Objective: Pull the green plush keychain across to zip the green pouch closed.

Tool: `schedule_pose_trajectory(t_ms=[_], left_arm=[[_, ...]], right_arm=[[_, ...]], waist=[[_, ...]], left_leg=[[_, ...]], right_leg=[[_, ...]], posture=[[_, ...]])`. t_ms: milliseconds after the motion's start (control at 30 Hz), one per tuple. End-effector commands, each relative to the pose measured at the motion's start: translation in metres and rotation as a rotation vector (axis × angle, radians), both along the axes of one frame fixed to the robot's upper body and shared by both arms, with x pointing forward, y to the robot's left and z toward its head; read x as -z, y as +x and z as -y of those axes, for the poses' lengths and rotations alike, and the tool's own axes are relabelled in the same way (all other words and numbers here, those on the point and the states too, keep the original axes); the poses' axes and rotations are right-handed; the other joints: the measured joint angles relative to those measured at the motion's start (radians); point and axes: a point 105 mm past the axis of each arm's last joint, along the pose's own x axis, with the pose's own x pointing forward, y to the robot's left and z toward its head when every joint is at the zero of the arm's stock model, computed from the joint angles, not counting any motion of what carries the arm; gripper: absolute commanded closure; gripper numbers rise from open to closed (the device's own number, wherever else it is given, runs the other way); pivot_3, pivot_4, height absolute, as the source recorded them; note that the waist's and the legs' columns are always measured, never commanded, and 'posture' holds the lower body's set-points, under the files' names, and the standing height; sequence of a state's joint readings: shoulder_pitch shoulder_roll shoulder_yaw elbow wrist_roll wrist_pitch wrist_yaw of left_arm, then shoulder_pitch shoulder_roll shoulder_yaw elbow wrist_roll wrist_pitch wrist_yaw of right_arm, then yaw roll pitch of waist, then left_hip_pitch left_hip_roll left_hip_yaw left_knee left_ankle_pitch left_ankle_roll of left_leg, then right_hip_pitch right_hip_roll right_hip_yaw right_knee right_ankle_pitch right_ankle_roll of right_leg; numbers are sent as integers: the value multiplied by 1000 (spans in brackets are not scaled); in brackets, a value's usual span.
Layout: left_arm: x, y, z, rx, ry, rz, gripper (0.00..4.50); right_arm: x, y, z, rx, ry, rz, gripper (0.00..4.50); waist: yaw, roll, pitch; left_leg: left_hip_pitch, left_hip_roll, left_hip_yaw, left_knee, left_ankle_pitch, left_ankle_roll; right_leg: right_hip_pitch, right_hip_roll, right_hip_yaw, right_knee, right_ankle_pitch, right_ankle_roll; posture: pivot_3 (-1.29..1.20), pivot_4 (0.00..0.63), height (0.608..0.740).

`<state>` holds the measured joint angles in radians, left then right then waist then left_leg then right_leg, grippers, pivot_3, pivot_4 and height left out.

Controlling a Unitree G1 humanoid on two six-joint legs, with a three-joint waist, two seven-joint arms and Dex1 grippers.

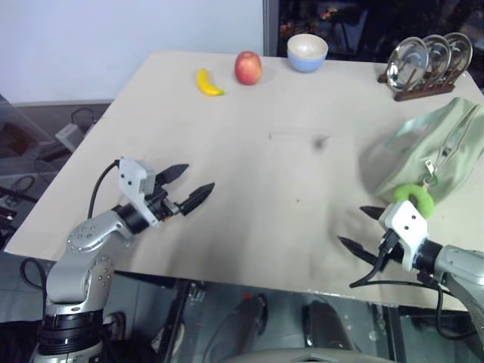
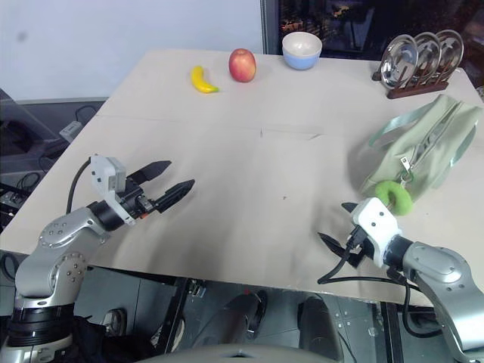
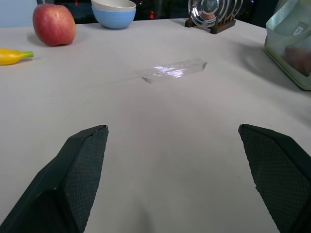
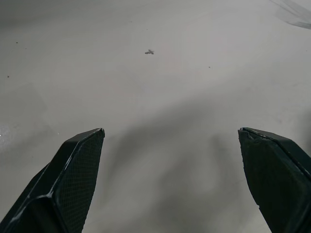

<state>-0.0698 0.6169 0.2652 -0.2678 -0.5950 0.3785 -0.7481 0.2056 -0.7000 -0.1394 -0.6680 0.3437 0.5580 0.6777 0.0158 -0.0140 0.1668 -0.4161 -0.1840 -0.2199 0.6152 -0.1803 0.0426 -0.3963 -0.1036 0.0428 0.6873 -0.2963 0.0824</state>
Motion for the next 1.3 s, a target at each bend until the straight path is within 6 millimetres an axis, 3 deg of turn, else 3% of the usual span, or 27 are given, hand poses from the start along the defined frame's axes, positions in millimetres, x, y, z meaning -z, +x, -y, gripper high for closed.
schedule_pose_trajectory(t_ms=[33,200,367,533,700,767,1000,1100,1300], left_arm=[[-19,-5,9,56,-10,70,33],[-31,-19,30,208,-92,116,33],[-44,-33,51,341,-142,175,33],[-57,-60,72,600,-133,214,33],[-62,-63,74,673,-116,213,33],[-64,-64,74,685,-117,211,33],[-64,-69,77,698,-123,208,33],[-66,-65,78,692,-126,221,33],[-62,-63,78,695,-130,224,33]], right_arm=[[-19,0,-5,-29,-1,93,0],[-46,6,-15,-88,21,207,0],[-92,22,-12,-131,-49,372,0],[-163,53,39,-139,-490,591,0],[-194,60,92,-174,-906,554,0],[-204,58,101,-192,-945,524,0],[-224,54,127,-204,-1091,451,0],[-215,59,150,-222,-1252,402,0],[-193,77,164,-293,-1352,371,0]], waist=[[0,0,0],[-1,0,0],[-1,0,0],[-1,2,1],[-3,2,1],[-7,2,1],[-35,3,2],[-32,3,2],[-34,5,3]], left_leg=[[0,0,0,0,0,0],[0,0,0,0,0,0],[0,1,1,0,0,0],[0,1,3,0,0,2],[-1,3,5,-2,0,1],[-1,4,9,-3,-1,3],[-1,7,20,-3,-4,5],[0,8,21,-3,-4,5],[1,9,24,-2,-4,5]], right_leg=[[0,0,0,0,0,0],[0,0,0,0,0,0],[1,0,0,-1,0,0],[2,-1,-1,-5,1,1],[2,0,-2,-10,1,1],[2,0,1,-11,1,1],[1,0,7,-12,1,1],[0,0,6,-12,1,1],[-1,0,9,-10,1,1]], posture=[[0,150,740],[0,150,740],[0,150,740],[0,150,740],[0,150,740],[0,150,740],[0,150,740],[0,150,740],[0,150,740]])
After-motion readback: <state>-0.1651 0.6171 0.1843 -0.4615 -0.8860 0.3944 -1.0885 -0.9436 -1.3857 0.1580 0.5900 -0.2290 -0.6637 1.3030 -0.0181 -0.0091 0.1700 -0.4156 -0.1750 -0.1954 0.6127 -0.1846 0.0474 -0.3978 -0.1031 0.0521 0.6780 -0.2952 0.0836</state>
